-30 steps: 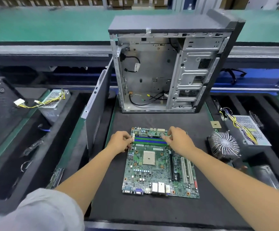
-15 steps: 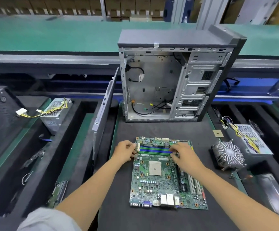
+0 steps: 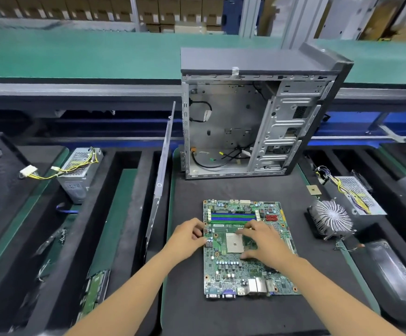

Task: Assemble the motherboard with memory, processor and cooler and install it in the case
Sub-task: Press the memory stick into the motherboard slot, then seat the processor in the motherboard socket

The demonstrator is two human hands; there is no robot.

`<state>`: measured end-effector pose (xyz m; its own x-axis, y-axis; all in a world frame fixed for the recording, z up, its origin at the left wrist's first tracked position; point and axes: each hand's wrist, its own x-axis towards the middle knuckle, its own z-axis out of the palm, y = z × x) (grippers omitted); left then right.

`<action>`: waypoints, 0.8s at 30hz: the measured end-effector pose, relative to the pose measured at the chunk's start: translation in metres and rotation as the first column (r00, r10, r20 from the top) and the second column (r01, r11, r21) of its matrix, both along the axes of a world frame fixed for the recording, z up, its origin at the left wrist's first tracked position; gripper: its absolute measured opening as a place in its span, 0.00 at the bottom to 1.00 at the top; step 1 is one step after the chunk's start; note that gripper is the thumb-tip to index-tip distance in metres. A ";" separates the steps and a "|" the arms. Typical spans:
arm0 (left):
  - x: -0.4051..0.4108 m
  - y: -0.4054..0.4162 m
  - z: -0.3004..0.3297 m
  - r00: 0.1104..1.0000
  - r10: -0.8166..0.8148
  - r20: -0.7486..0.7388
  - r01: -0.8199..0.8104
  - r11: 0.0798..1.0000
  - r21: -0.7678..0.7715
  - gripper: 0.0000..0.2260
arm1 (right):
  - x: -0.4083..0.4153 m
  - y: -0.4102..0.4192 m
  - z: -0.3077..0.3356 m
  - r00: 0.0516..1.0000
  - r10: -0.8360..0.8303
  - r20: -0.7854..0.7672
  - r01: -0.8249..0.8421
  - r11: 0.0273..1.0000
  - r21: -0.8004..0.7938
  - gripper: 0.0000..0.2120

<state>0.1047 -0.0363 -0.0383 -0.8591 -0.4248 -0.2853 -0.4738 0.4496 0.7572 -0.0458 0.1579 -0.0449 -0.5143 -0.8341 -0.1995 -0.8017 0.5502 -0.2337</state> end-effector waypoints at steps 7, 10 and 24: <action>-0.012 0.016 -0.011 0.990 -0.060 -0.130 0.045 0.992 -0.115 0.08 | -0.002 0.011 0.002 0.997 -0.037 0.071 0.047 0.988 -0.145 0.20; -0.032 0.030 -0.009 0.972 -0.164 -0.169 0.141 0.980 -0.141 0.12 | -0.004 0.004 0.007 0.991 -0.126 0.054 0.135 0.968 -0.212 0.15; -0.085 0.038 -0.014 0.953 -0.301 -0.023 0.285 0.924 -0.254 0.09 | -0.179 0.025 0.044 0.860 -0.507 -0.060 0.496 0.858 -0.131 0.10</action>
